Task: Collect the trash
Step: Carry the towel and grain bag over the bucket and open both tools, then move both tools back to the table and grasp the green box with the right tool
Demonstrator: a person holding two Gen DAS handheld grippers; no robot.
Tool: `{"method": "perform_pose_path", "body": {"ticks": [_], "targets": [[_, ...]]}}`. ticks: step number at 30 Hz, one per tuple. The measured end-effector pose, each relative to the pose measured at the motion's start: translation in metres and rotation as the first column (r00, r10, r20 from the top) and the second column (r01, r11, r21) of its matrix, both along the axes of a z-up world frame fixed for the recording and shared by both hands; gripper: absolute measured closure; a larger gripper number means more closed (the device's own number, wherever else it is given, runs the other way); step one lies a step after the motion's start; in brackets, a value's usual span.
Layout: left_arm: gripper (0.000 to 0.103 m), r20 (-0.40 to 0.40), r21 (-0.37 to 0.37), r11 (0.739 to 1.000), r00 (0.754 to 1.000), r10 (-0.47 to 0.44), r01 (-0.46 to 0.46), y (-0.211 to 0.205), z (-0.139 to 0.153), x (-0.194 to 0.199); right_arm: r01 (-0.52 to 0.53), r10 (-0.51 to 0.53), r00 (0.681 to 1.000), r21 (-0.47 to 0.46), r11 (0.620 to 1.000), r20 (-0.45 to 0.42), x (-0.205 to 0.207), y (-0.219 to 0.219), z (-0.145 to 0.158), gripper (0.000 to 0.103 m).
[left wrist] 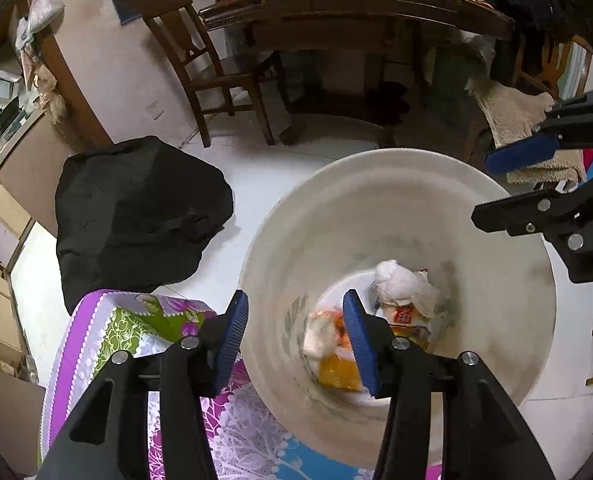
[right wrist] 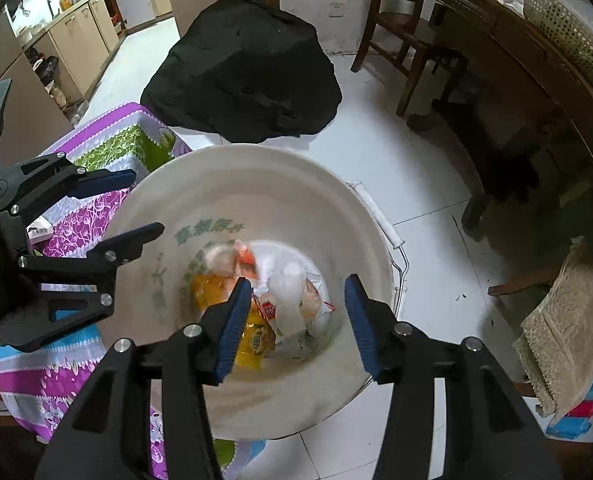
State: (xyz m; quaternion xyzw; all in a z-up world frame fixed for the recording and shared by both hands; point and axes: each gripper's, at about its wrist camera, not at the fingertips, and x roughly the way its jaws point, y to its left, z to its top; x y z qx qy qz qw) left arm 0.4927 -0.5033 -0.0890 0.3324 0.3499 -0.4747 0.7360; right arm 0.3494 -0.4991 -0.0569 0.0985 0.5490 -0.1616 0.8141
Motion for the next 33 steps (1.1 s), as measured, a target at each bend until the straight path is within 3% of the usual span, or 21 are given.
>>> {"method": "perform_pose_path", "body": {"ticks": [11, 15, 26, 31, 33], "targets": [[0.053, 0.012, -0.008, 0.999, 0.999, 0.039, -0.039, 0.015, 0.0, -0.004, -0.018, 0.018, 1.0, -0.026, 0.999, -0.017, -0.009, 0.01, -0.01, 0.056], [0.053, 0.064, -0.01, 0.998, 0.996, 0.065, -0.065, 0.023, -0.002, -0.011, -0.032, 0.031, 0.999, -0.051, 0.998, -0.017, -0.013, 0.02, -0.015, 0.056], [0.053, 0.132, -0.058, 0.993, 0.985, 0.108, -0.101, 0.057, 0.005, -0.042, -0.019, 0.024, 0.998, -0.089, 0.996, 0.062, -0.022, 0.043, -0.007, 0.056], [0.047, 0.137, -0.072, 0.984, 0.975, 0.173, -0.164, 0.089, 0.002, -0.046, -0.006, 0.016, 0.989, -0.064, 0.998, 0.148, -0.028, 0.056, 0.0, 0.056], [0.046, 0.139, -0.081, 0.976, 0.967, 0.213, -0.203, 0.106, -0.002, -0.044, 0.001, 0.018, 0.982, -0.103, 0.995, 0.187, -0.029, 0.069, 0.002, 0.056]]}}
